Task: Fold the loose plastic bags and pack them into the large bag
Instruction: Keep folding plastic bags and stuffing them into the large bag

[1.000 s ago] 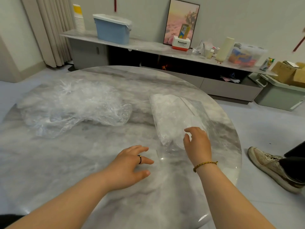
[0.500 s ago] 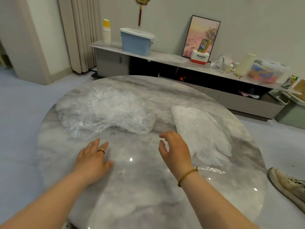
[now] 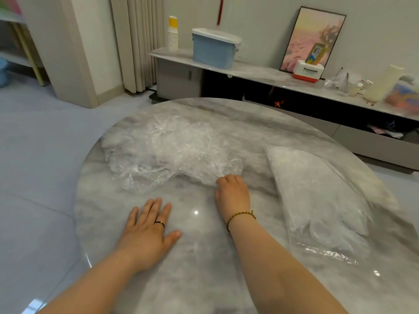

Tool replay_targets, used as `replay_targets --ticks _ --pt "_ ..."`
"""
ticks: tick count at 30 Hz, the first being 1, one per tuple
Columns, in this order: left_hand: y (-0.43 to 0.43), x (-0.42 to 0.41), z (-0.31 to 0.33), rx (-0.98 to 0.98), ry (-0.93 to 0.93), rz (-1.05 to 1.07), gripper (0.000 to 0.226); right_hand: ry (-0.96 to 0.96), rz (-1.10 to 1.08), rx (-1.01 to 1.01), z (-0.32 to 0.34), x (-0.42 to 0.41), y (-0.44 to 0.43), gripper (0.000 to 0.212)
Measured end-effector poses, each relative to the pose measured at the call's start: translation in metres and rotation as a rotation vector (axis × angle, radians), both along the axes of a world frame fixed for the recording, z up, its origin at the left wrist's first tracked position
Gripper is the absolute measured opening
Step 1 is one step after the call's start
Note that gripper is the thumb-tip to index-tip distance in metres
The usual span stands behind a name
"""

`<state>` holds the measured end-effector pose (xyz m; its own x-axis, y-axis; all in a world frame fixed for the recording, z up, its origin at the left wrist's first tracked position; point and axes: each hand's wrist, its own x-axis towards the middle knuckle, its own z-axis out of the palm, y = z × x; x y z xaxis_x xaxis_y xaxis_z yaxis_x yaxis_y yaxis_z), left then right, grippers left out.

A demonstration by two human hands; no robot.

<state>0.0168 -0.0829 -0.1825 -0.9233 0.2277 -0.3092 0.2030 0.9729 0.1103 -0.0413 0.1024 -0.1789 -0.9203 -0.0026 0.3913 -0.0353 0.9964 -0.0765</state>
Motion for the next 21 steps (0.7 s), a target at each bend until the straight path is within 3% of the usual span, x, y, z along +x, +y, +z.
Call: replay_targets --ticks 2,4,8,10,12,14,18,19,21 --pt "0.0 -0.001 0.0 0.003 -0.007 -0.013 0.109 0.028 0.004 -0.032 -0.003 -0.005 0.003 0.042" --pt "0.001 0.0 0.0 -0.003 -0.008 -0.015 0.113 0.045 0.055 -0.107 -0.005 -0.003 0.006 0.039" --pt "-0.001 -0.003 -0.002 -0.015 -0.014 -0.01 0.078 0.24 0.145 -0.352 0.018 0.003 0.007 0.005" --pt "0.0 -0.002 -0.001 -0.001 -0.025 -0.011 0.075 0.341 0.176 -0.38 0.031 0.012 0.009 0.005" --pt "-0.001 -0.001 -0.002 0.023 -0.013 0.004 0.085 0.421 0.238 -0.359 0.039 0.023 0.013 0.008" --pt "-0.001 0.003 -0.001 0.159 0.056 0.062 0.098 0.456 0.321 -0.314 0.042 0.041 0.019 0.015" --pt "0.002 0.014 0.007 0.644 0.226 0.228 0.09 0.407 0.444 -0.192 0.04 0.084 0.03 0.015" --pt "0.001 0.014 0.008 0.701 0.26 0.227 0.094 0.374 0.464 -0.174 0.038 0.092 0.033 0.016" --pt "-0.001 0.02 0.013 0.595 0.378 0.103 0.1 0.302 0.505 -0.162 0.033 0.113 0.036 0.017"
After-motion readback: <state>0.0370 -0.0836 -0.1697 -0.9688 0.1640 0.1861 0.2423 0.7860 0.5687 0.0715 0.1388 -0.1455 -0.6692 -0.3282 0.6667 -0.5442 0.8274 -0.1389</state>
